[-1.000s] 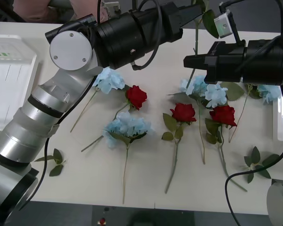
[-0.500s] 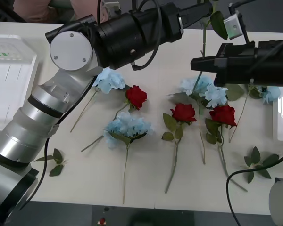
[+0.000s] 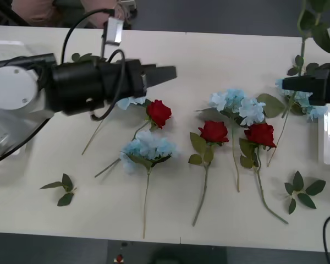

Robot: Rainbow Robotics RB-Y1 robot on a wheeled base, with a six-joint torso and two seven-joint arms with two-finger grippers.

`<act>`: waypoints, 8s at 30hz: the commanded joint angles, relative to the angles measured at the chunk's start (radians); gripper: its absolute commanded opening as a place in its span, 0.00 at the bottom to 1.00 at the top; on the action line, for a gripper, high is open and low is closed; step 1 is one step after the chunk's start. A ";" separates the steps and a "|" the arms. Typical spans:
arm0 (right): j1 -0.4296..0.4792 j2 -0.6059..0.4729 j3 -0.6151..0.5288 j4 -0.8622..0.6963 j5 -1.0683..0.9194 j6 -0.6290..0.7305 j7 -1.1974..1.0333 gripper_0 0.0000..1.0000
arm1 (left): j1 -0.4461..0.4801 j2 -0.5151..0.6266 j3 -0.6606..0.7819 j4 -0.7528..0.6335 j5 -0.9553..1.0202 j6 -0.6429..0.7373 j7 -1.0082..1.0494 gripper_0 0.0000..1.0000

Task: Put the red flowers into the right box and the blue flowers into the left box

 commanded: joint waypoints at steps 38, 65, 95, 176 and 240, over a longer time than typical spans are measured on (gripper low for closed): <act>0.135 -0.369 0.167 0.580 0.620 -0.470 -0.334 0.00 | -0.096 0.036 -0.058 0.543 -0.548 0.137 -0.027 1.00; 0.036 -0.179 -0.046 0.307 0.484 -0.097 -0.334 1.00 | -0.364 -0.087 -0.349 0.819 -0.637 0.079 -0.032 0.24; -0.118 0.168 0.190 0.462 0.918 -0.333 -0.532 1.00 | -0.321 0.372 -0.004 0.391 -0.439 0.608 -0.003 0.00; -0.162 0.251 0.218 0.099 -0.386 -0.258 0.045 0.00 | 0.142 -0.081 0.579 -0.077 -0.540 0.479 0.404 1.00; -0.162 0.260 0.247 0.073 -0.443 -0.273 0.036 1.00 | -0.005 -0.397 0.148 -0.257 -0.789 0.413 0.401 0.00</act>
